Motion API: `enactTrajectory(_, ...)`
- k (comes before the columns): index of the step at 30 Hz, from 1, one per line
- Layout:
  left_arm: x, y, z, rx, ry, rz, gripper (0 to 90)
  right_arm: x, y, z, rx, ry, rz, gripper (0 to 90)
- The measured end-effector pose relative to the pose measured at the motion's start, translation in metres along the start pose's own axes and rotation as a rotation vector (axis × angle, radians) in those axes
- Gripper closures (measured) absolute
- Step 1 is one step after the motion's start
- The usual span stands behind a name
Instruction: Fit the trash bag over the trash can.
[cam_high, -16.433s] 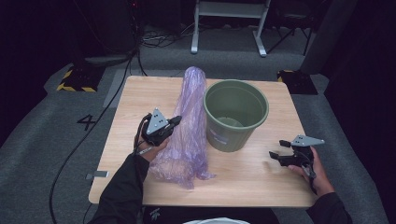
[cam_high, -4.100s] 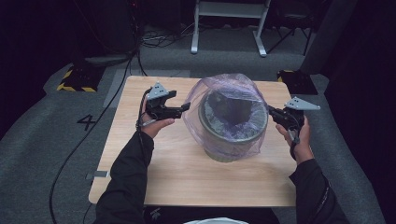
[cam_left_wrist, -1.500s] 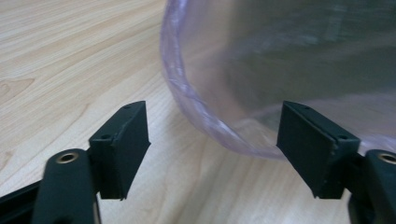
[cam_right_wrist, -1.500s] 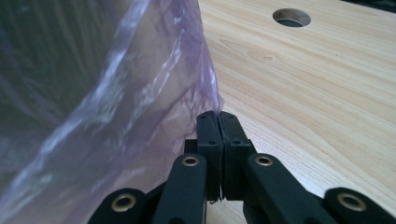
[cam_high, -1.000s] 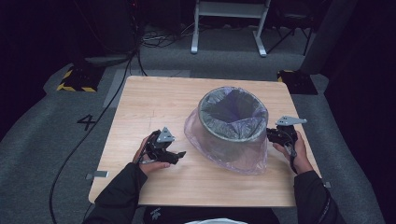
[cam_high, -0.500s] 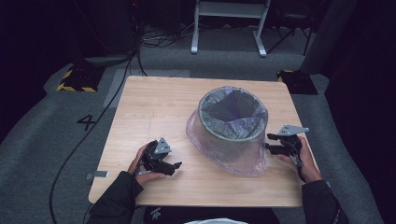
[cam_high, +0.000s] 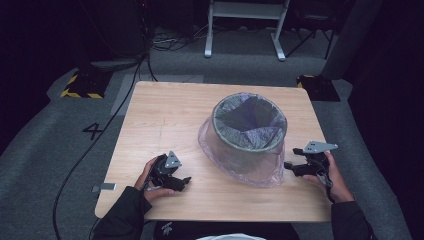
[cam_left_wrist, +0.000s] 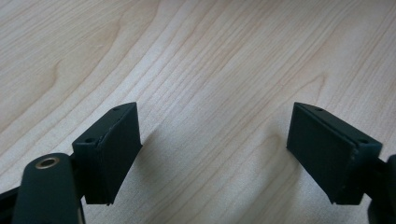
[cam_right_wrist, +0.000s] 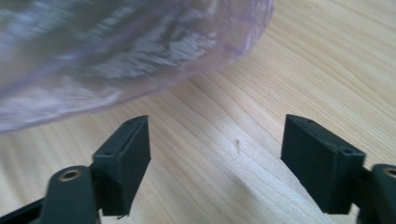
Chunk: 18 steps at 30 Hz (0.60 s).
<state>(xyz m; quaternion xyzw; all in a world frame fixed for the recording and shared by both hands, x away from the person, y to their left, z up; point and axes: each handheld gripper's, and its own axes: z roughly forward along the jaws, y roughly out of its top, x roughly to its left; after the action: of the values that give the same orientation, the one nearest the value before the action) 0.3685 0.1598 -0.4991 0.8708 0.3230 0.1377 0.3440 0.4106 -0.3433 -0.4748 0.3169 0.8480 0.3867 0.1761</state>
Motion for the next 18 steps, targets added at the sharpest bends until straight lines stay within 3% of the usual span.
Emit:
enactTrajectory(7, 0.006, -0.004, 0.0, -0.015, -0.001, -0.028, 14.9, 0.011, 0.001, -0.015, -0.074, 0.019, 0.0, 19.2)
enactTrajectory(18, 0.007, -0.006, 0.0, -0.03, -0.006, -0.021, 14.4, 0.028, 0.01, -0.029, -0.119, 0.033, -0.038, 17.6)
